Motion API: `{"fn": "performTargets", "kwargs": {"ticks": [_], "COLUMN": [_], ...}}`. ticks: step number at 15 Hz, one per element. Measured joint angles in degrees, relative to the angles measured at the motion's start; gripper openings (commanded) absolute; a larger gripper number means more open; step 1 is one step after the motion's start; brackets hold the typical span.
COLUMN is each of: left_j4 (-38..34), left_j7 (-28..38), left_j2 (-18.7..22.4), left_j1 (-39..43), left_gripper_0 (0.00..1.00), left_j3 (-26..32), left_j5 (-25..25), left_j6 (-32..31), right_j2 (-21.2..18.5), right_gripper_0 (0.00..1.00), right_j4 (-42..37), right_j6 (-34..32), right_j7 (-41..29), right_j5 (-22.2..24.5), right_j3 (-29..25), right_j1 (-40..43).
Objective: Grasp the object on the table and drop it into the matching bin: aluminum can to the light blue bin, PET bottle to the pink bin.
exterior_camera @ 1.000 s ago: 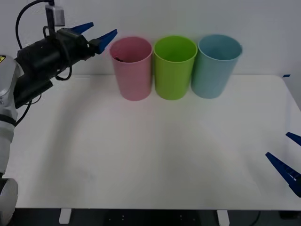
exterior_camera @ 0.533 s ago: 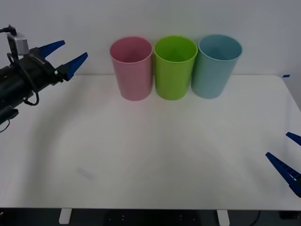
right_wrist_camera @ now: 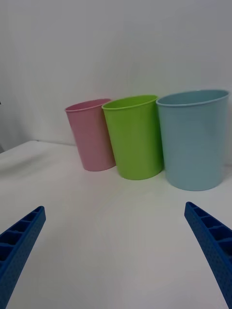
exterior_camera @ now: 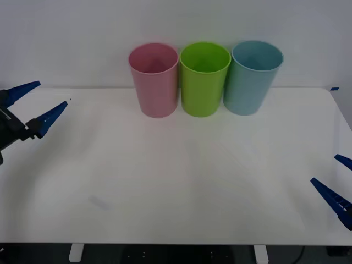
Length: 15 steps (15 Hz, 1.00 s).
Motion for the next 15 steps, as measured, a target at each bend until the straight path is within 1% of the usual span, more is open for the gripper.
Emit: {"fn": "performTargets", "kwargs": {"ticks": [5, 8, 11, 15], "left_j4": [-6.9, -9.2, -10.4, -11.5], "left_j7": [-1.9, -5.3, -6.8, -6.4], "left_j2": [0.8, 0.8, 1.2, 1.4], "left_j1": [11.9, 17.9, 23.3, 28.5], "left_gripper_0": [1.0, 1.0, 1.0, 1.0], "left_j3": [3.9, 6.1, 6.8, 6.4], "left_j5": [4.8, 6.1, 8.2, 11.3], "left_j6": [-1.1, -1.2, -1.5, -1.8], "right_j2": [0.0, 0.0, 0.0, 0.0], "right_gripper_0": [1.0, 1.0, 1.0, 1.0], "right_j4": [0.0, 0.0, 0.0, 0.0], "right_j6": [0.0, 0.0, 0.0, 0.0], "right_j7": [0.0, 0.0, 0.0, 0.0], "right_j5": [0.0, 0.0, 0.0, 0.0], "right_j3": [0.0, 0.0, 0.0, 0.0], "right_j1": [0.0, 0.0, 0.0, 0.0]}}
